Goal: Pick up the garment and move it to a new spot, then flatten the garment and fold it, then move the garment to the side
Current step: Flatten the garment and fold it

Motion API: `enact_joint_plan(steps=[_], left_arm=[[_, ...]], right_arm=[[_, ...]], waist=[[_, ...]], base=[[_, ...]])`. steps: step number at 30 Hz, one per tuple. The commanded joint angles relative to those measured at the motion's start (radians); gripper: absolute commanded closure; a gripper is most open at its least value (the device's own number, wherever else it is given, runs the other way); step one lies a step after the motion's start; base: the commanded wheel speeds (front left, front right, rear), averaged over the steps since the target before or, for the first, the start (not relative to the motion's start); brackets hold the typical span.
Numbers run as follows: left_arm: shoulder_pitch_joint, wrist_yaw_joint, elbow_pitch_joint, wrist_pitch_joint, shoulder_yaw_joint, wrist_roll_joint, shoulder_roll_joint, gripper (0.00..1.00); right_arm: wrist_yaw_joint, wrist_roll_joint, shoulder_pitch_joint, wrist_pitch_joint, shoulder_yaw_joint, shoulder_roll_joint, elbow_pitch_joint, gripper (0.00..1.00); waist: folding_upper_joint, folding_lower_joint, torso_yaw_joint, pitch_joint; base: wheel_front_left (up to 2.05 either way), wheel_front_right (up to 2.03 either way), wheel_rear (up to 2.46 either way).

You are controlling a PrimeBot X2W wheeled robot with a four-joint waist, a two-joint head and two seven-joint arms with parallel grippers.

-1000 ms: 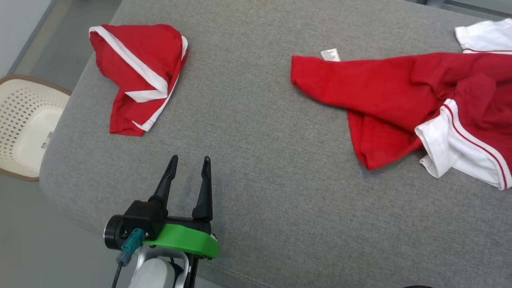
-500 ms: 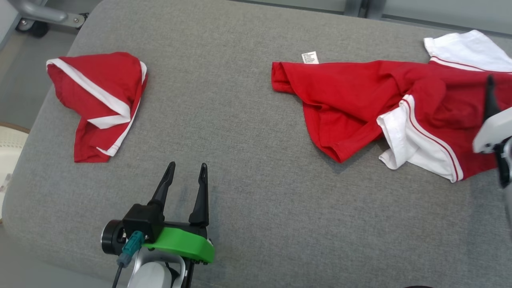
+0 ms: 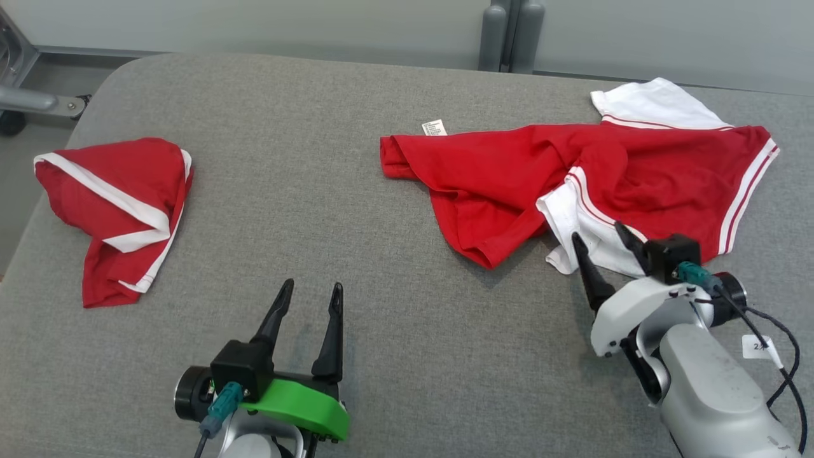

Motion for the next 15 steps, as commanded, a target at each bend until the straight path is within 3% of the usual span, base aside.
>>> enact_joint_plan(steps=[1, 7, 15], left_arm=[[0.016, -0.005, 0.003, 0.001, -0.002, 0.003, 0.003, 0.0], [0.03, -0.011, 0.017, 0.001, -0.008, 0.009, 0.003, 0.0], [0.04, -0.015, 0.022, 0.001, -0.005, 0.002, 0.003, 0.0]], right_arm=[[-0.002, 0.013, 0.018, -0.003, 0.018, 0.0, -0.006, 0.0], [-0.002, 0.015, 0.029, -0.003, 0.074, -0.013, 0.015, 0.0], [-0.002, -0.025, 0.04, -0.003, 0.038, -0.007, 0.079, 0.0]], waist=[[0.0, 0.0, -0.007, -0.014], [0.0, 0.0, 0.028, -0.014], [0.0, 0.0, 0.071, -0.002]], base=[[0.0, 0.0, 0.0], [0.0, 0.0, 0.0], [0.0, 0.0, 0.0]])
